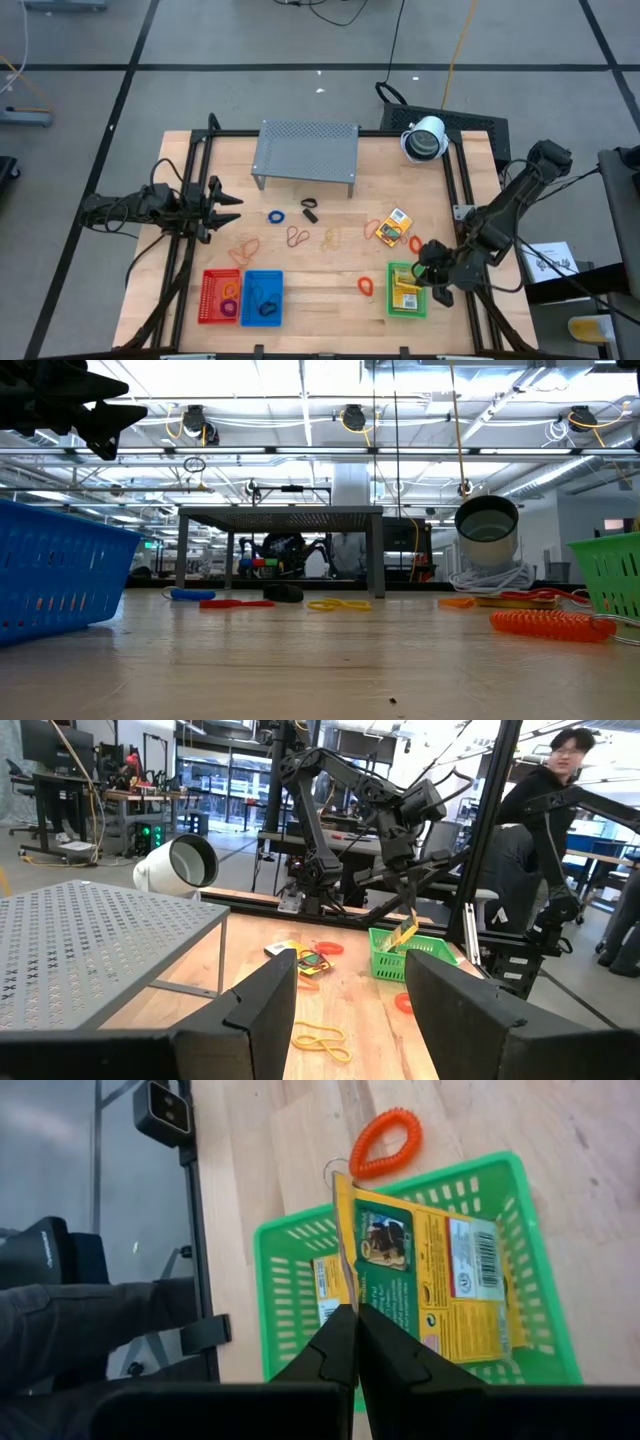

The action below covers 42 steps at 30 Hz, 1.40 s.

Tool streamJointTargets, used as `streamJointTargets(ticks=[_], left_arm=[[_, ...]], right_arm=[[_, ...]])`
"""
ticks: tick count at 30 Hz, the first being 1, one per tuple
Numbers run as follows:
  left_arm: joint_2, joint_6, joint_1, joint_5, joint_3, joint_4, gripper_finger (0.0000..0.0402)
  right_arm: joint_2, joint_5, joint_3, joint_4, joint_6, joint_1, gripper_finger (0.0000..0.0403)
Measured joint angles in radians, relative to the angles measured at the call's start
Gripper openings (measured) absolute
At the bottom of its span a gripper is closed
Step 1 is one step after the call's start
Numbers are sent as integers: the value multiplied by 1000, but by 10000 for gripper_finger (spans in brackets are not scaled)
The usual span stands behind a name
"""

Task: Pick & Place Office Desk Supplies
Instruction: Put the yellow crayon box into the green bin

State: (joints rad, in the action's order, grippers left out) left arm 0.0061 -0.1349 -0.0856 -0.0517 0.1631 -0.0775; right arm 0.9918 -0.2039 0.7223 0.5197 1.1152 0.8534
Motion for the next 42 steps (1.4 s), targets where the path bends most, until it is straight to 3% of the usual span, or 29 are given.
streamJointTargets(ticks=[7, 21, 28, 34, 42], left_arm=[[0, 0, 0, 0, 0, 0, 198], [0, 0, 0, 0, 0, 0, 198], [0, 0, 0, 0, 0, 0, 198], [0, 0, 0, 0, 0, 0, 198], [0, 0, 0, 0, 0, 0, 198]], right_arm=[[23, 1, 0, -44, 24, 20, 10], [14, 45, 0, -60, 24, 15, 96], [-3, -83, 0, -129, -6, -52, 97], [2, -97, 0, -287, -169, -142, 95], [44, -92, -1, -277, -67, -243, 97]])
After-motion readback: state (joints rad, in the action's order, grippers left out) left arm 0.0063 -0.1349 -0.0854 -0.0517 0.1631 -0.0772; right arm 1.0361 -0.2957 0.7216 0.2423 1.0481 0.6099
